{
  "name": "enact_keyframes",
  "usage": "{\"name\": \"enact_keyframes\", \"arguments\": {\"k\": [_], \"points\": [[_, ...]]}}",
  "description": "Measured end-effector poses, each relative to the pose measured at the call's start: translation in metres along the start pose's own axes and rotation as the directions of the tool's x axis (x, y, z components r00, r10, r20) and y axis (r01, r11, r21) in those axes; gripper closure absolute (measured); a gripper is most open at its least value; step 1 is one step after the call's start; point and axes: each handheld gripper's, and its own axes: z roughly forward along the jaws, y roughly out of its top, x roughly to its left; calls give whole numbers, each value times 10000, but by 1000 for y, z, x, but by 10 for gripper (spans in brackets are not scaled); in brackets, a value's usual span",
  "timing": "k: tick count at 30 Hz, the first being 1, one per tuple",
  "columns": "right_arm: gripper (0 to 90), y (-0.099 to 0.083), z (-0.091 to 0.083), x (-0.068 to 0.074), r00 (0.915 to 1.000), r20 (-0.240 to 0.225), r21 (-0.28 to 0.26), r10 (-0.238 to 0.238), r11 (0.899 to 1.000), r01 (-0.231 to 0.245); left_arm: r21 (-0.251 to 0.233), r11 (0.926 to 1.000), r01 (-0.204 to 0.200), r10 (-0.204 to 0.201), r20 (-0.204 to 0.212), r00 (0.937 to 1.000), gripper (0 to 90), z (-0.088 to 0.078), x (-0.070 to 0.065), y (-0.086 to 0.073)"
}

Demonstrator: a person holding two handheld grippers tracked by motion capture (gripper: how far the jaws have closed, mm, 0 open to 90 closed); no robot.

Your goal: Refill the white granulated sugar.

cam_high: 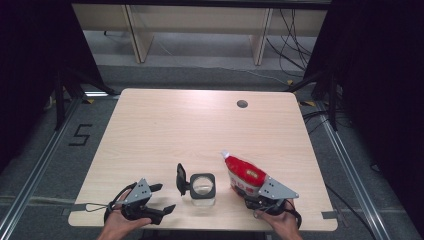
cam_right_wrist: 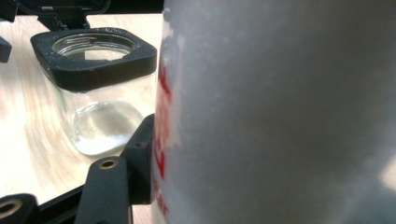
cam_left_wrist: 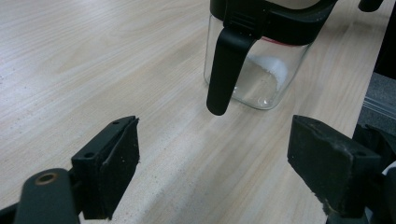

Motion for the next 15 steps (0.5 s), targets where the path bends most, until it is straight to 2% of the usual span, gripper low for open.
{"name": "enact_keyframes", "arguments": {"k": [4, 5, 6, 7, 9, 12, 13, 14, 15], "points": [[413, 2, -4, 4, 9997, 174, 132, -162, 9998, 160, -31, 10000, -36, 36, 30, 10000, 163, -1, 1, 0], [413, 3, -6, 5, 9999, 80, 128, -90, 9999, 89, -55, 9999, -84, 84, 56, 9999, 163, 0, 1, 0], [414, 3, -6, 6, 9999, 120, 57, -34, 10000, 33, -88, 10000, -40, 41, 70, 10000, 162, 0, 1, 0], [414, 4, -8, 7, 9999, 155, 71, -66, 10000, 65, -75, 9998, 180, -180, 77, 9998, 163, 0, 0, 0], [414, 7, -10, 7, 9990, 316, -55, -306, 9995, 308, -134, 9997, 189, -188, 59, 9998, 162, 1, 0, -1], [415, 12, -15, 10, 9988, 412, -114, -276, 9995, 281, -24, 9999, 150, -150, -30, 9999, 162, -1, 0, 0], [415, 14, -17, 9, 9980, 455, -121, -435, 9990, 441, -45, 9998, 168, -168, -11, 9999, 163, -1, 0, 0], [415, 15, -18, 10, 9973, 511, -112, -533, 9985, 540, -46, 10000, -10, 10, -66, 10000, 162, -1, 1, 0], [415, 16, -19, 10, 9950, 606, 26, -795, 9968, 795, -77, 9999, 70, -70, -79, 9999, 162, -1, 1, 0]]}}
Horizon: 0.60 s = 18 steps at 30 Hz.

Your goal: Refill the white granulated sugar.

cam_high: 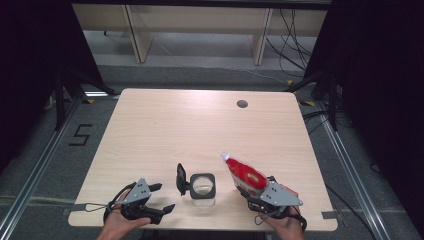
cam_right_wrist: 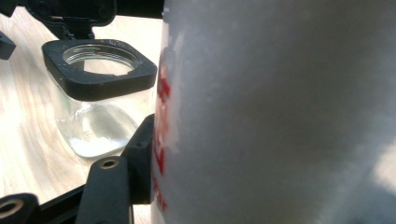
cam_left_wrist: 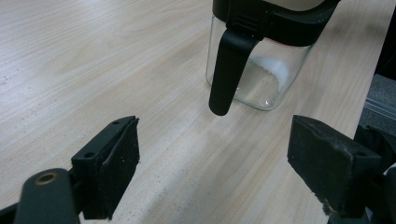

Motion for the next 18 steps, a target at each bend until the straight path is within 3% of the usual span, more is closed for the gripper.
{"name": "enact_keyframes", "arguments": {"k": [4, 7, 10, 12, 15, 18], "points": [[416, 6, -7, 5, 9954, 317, 121, -903, 9959, 900, 78, 9999, -91, 91, -1, 10000, 162, -1, 1, 0], [416, 8, -14, 12, 9939, 406, 275, -1024, 9945, 1014, 40, 9998, -195, 195, 70, 9998, 163, 0, 1, 0], [417, 12, -19, 17, 9834, 646, 546, -1698, 9845, 1664, -18, 10000, -12, 12, 25, 10000, 162, 0, 0, 0], [417, 13, -22, 19, 9788, 772, 644, -1900, 9806, 1853, -17, 10000, -29, 29, 37, 10000, 162, 0, 0, 0], [417, 16, -25, 23, 9635, 1032, 899, -2470, 9670, 2383, 29, 9998, -216, 216, 74, 9997, 162, 1, 2, 0], [418, 19, -27, 25, 9402, 1204, 1154, -3186, 9452, 3055, 75, 9997, -220, 219, 68, 9997, 162, 0, 1, 0]]}}
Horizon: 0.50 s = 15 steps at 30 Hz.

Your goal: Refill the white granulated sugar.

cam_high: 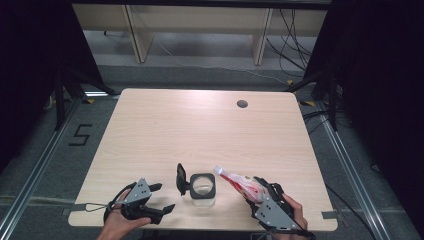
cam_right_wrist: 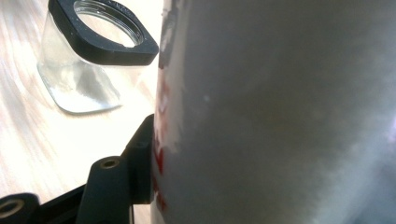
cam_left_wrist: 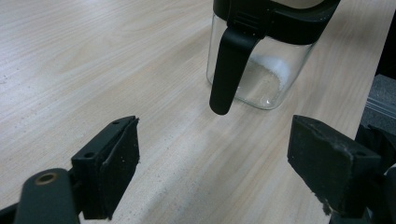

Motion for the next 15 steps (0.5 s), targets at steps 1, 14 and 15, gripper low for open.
{"name": "enact_keyframes", "arguments": {"k": [1, 14, 15], "points": [[418, 1, -1, 0, 9999, 50, 22, -154, 9999, 154, 1, 10000, -14, 14, -4, 10000, 162, 0, 0, 0], [421, 16, -5, 11, 9409, 931, 1030, -3256, 9431, 3162, 3, 10000, -5, 5, -83, 10000, 162, 0, 1, 0], [421, 16, -4, 13, 9429, 980, 1042, -3183, 9455, 3084, -19, 10000, 28, -28, -64, 10000, 162, 0, 0, 0]]}}
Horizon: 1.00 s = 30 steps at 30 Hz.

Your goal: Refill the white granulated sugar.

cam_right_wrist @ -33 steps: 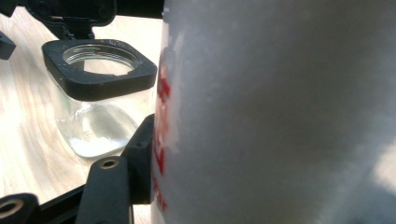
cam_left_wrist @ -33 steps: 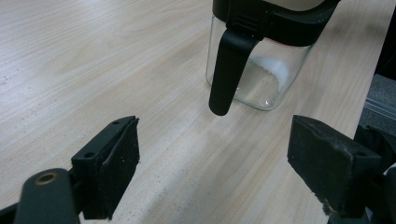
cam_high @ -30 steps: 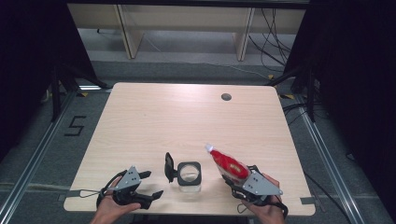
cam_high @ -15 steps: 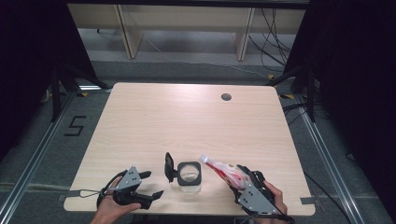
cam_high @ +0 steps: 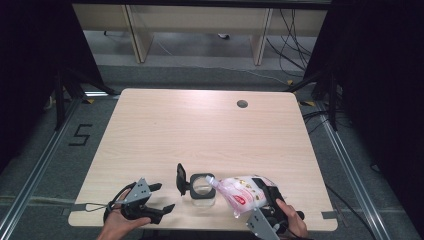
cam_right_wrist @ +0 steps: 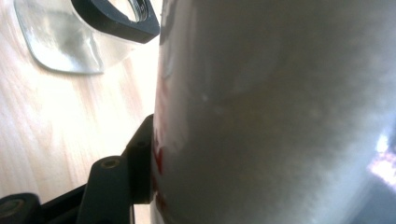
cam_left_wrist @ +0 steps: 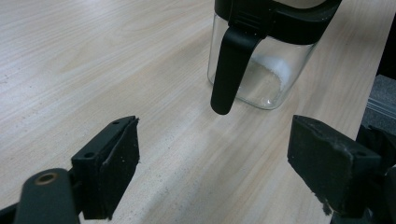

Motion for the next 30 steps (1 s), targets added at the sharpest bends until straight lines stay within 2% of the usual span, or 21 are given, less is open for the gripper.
{"name": "enact_keyframes", "arguments": {"k": [2, 3, 4, 5, 9, 10, 13, 14, 17, 18, 19, 20, 21, 22, 24, 25, 26, 27, 28, 29, 30], "points": [[421, 2, 0, -1, 9987, 67, 35, -515, 9987, 514, 21, 10000, -22, 22, 45, 10000, 162, 0, 0, 0], [421, 2, -2, 1, 9994, 80, 177, -334, 9993, 332, 8, 10000, 0, 0, 34, 10000, 162, 0, 0, 0], [421, 3, -1, 0, 9965, 134, 130, -830, 9965, 828, 9, 10000, 0, 0, 31, 10000, 162, 0, 0, 0], [422, 3, -1, 2, 9970, 191, 206, -745, 9970, 741, -78, 10000, 6, -6, -4, 10000, 162, 1, 0, 0], [422, 4, 0, 3, 9833, 429, 472, -1767, 9835, 1747, -36, 10000, 6, -6, 27, 10000, 162, 0, 0, 0], [423, 6, -1, 1, 9753, 424, 534, -2168, 9753, 2144, -70, 10000, 19, -19, -7, 10000, 162, 1, 0, 0], [423, 6, -1, 2, 9692, 478, 671, -2416, 9689, 2382, -38, 10000, 67, -67, 26, 10000, 162, 0, 0, 0], [423, 5, 0, 5, 9719, 455, 734, -2308, 9711, 2271, 77, 10000, -23, 23, 54, 10000, 162, -1, 1, 0], [424, 5, 1, 10, 9619, 494, 1108, -2687, 9587, 2621, 43, 9999, 164, -163, -102, 9998, 162, 0, 0, -1], [425, 5, 2, 8, 9535, 490, 973, -2974, 9515, 2918, 45, 9999, 157, -157, -94, 9998, 162, 0, 0, -1], [425, 7, 2, 6, 9333, 496, 1052, -3557, 9311, 3493, 57, 9999, 145, -144, -96, 9998, 162, 0, 0, -1], [425, 6, 3, 10, 9450, 512, 1069, -3230, 9426, 3164, -73, 9992, 398, -398, -31, 9992, 162, 1, -2, -1], [425, 6, 3, 11, 9408, 513, 1219, -3351, 9371, 3271, 26, 9997, 240, -240, -13, 9997, 162, 0, 0, 0], [426, 7, 4, 11, 9315, 513, 1320, -3602, 9269, 3512, 20, 9999, 128, -128, -13, 9999, 162, 0, 0, 0], [426, 11, 6, 8, 8852, 527, 1366, -4622, 8815, 4520, 24, 9999, 153, -153, -19, 9999, 162, 0, 0, 0], [427, 9, 7, 11, 9008, 520, 1544, -4311, 8947, 4192, 22, 9999, 149, -149, -19, 9999, 162, 0, 0, 0], [427, 9, 8, 12, 9006, 512, 1567, -4317, 8941, 4196, 2, 9996, 288, -288, -2, 9996, 162, 0, -1, 0], [428, 10, 10, 10, 8765, 577, 1435, -4780, 8728, 4666, 13, 9999, 162, -162, 7, 9999, 162, 0, 0, 0], [428, 12, 11, 10, 8644, 584, 1486, -4993, 8606, 4871, 14, 9999, 167, -167, -20, 9999, 162, 0, 0, 0], [428, 14, 11, 8, 8441, 459, 1558, -5342, 8385, 5221, -48, 9999, 132, -132, 14, 9999, 162, 1, 0, 0], [429, 14, 13, 7, 8287, 554, 1465, -5570, 8255, 5450, 23, 9999, 117, -117, 5, 9999, 162, 0, 0, 0]]}}
